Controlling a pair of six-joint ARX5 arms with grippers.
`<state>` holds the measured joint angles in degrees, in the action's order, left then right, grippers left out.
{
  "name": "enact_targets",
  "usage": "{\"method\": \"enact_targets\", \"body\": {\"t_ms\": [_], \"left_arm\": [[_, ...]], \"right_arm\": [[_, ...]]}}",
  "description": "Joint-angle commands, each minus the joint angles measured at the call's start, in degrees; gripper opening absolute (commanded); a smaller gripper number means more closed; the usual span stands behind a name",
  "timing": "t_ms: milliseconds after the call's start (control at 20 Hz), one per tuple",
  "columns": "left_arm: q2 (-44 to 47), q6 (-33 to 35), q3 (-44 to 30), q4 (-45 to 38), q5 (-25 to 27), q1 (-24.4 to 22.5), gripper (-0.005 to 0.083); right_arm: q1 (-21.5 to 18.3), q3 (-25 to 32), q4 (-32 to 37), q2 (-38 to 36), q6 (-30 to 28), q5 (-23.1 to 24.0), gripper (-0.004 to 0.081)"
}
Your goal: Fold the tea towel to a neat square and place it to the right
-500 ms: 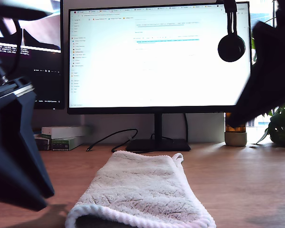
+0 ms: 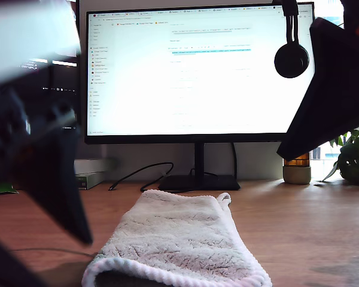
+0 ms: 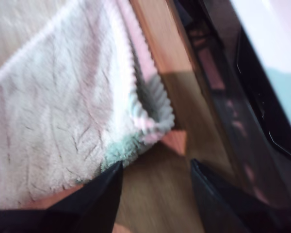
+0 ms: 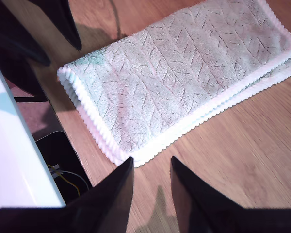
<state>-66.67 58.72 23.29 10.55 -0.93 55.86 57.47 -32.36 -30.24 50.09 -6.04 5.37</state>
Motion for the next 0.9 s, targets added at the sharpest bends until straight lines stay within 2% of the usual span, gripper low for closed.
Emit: {"method": "enact_targets", "body": {"t_ms": [0,650,800,850], "left_arm": [[-0.7,0.9,-0.3,-2.6,-0.1,0.1,0.0391],[-5.4,6.5,-0.3,-6.0,-3.5,0.2,0.0371],[-5.8,6.5,-0.3,-9.4,-4.6,0.2,0.0348],[-5.8,6.5,-0.3,-9.7,-4.8,0.2,0.0317]], "right_arm": [[0.2,0.4,0.3,0.3,0.3,0.2,0.0211],[0.1,0.4,0.4,0.3,0.3,0.2,0.0211],[0.1,0.4,0.4,0.3,0.7,0.2,0.0211],[0.1,0.4,0.5,0.3,0.7,0.2,0.0211]]}}
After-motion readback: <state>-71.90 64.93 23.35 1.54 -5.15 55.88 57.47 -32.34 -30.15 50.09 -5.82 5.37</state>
